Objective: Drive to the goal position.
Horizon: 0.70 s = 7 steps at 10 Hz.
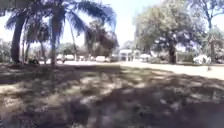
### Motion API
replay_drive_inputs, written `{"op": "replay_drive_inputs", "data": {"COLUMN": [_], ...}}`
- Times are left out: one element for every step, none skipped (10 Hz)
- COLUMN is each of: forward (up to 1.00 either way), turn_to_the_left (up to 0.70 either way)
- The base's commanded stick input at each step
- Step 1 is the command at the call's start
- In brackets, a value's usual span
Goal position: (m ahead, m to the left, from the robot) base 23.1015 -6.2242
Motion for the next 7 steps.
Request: {"op": "replay_drive_inputs", "data": {"forward": [0.7,0.7,0.7,0.7,0.7,0.7,0.7], "turn_to_the_left": [-0.05,0.0,0.0,0.0,0.0,0.0,0.0]}}
